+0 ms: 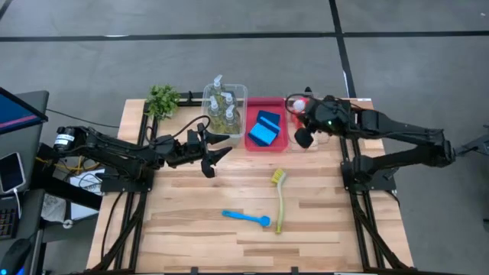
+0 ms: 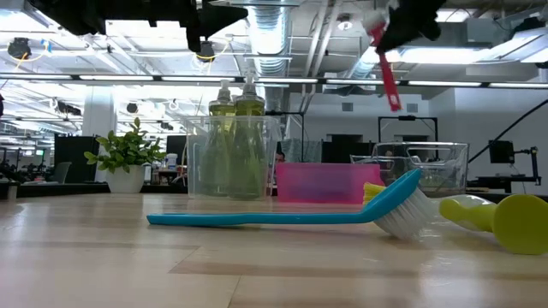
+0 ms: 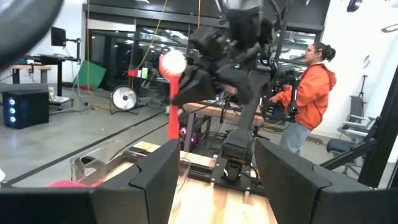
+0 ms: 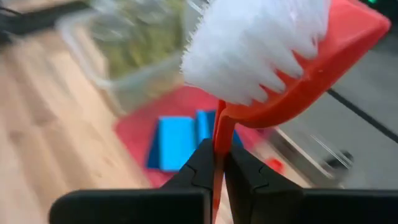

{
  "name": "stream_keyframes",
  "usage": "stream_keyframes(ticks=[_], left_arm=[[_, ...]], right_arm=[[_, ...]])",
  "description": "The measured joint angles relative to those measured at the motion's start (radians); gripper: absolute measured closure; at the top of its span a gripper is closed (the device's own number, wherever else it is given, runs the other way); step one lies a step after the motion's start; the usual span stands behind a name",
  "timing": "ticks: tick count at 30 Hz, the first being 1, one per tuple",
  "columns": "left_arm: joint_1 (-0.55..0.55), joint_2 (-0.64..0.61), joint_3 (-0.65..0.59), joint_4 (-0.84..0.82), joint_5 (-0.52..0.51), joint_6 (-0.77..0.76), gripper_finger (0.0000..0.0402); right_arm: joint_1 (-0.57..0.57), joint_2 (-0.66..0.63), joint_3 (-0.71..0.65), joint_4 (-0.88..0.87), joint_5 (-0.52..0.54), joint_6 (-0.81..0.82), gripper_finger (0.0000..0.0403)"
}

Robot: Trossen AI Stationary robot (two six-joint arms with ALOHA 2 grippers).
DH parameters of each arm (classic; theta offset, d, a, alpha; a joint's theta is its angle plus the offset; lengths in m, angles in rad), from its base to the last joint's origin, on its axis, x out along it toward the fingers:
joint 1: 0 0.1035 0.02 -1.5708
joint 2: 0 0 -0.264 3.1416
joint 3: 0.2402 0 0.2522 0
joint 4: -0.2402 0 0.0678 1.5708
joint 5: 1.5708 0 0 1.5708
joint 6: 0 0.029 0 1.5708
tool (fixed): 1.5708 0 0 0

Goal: Pick & Place Kitchen Sink Supplies
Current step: Put the red dish brush into the transparent bin

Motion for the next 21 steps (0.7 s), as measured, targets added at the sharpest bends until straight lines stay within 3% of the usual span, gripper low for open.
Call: stream_keyframes(ticks=[8,21], left_arm=[[0.000,0.000,0.000,-0.004,0.000,0.000,0.0192],[-0.004,0.000,0.000,-0.005,0.000,0.000,0.0192]], right_arm=[[-0.175,0.082,0.000,-0.124,-0.047,-0.010,0.0393],[-0.375,0.327,0.000,-0.172,-0.164,-0.022,0.0391]])
